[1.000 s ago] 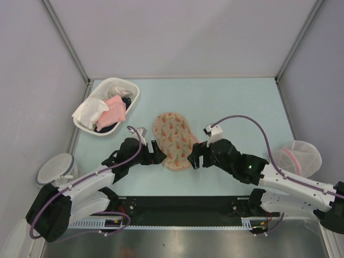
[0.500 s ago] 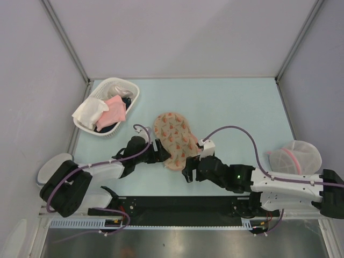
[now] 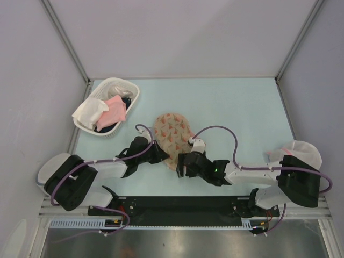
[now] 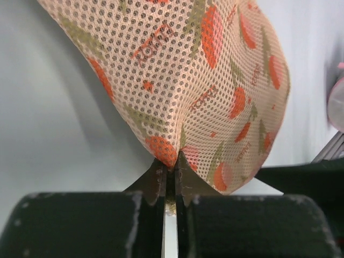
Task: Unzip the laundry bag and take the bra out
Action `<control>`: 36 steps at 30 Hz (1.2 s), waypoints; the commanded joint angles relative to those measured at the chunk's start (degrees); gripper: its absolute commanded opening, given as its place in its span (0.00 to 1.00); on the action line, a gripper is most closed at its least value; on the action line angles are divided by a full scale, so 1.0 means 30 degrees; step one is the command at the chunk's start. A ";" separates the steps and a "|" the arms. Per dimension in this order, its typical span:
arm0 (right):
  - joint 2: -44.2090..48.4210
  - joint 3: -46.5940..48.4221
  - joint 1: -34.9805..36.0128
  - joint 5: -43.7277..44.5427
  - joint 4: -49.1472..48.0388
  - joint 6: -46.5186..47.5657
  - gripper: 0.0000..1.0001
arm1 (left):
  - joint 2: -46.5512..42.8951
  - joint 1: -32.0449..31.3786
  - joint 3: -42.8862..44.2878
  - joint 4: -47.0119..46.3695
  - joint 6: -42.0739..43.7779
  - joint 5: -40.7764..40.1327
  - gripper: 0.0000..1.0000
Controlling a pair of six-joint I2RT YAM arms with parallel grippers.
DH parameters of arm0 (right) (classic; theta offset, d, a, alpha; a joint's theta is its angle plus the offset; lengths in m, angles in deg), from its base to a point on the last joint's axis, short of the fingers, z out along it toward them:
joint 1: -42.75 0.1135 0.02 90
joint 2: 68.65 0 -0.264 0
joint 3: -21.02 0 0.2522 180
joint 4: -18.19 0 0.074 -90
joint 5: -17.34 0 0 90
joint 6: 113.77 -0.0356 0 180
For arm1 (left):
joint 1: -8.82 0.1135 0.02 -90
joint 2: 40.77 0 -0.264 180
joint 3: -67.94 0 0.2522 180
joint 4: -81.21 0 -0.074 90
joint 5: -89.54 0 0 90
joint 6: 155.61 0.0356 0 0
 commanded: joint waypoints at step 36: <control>0.1696 0.1746 -0.1474 -0.1263 -0.0859 0.0700 0.66 | 0.0434 -0.2753 0.4110 0.3081 -0.4748 -0.5578 0.00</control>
